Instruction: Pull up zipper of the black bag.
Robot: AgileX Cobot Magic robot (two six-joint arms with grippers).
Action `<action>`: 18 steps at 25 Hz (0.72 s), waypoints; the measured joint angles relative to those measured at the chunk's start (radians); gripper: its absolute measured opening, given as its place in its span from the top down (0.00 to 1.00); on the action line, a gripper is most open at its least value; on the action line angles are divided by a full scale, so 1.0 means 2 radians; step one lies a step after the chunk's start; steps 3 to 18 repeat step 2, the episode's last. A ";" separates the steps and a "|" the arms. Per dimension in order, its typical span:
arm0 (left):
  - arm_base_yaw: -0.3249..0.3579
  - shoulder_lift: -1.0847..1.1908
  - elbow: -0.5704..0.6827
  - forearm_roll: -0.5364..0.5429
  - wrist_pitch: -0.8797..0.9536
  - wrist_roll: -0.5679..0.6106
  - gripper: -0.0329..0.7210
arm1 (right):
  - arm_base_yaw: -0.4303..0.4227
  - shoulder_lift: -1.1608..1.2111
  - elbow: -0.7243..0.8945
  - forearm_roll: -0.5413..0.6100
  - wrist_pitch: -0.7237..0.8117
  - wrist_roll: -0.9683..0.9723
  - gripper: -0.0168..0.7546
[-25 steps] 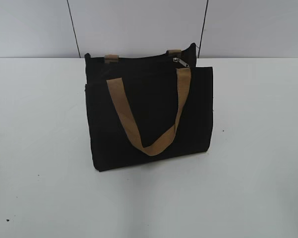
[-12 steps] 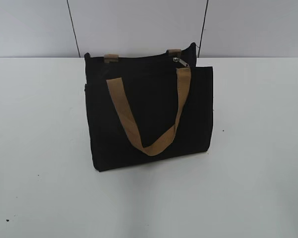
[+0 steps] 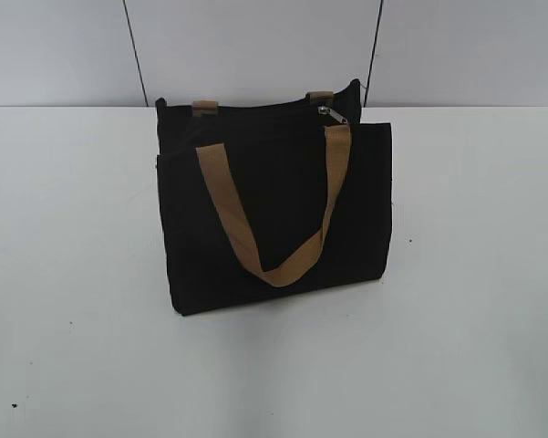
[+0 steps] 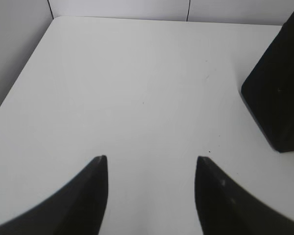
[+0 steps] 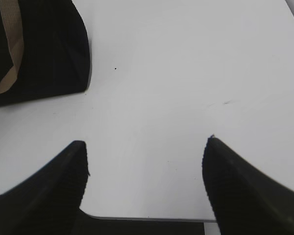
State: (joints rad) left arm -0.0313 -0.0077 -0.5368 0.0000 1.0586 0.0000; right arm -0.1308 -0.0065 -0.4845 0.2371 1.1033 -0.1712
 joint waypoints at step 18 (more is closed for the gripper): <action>0.000 0.000 0.000 0.000 0.000 0.000 0.38 | 0.000 0.000 0.000 0.000 0.000 0.000 0.25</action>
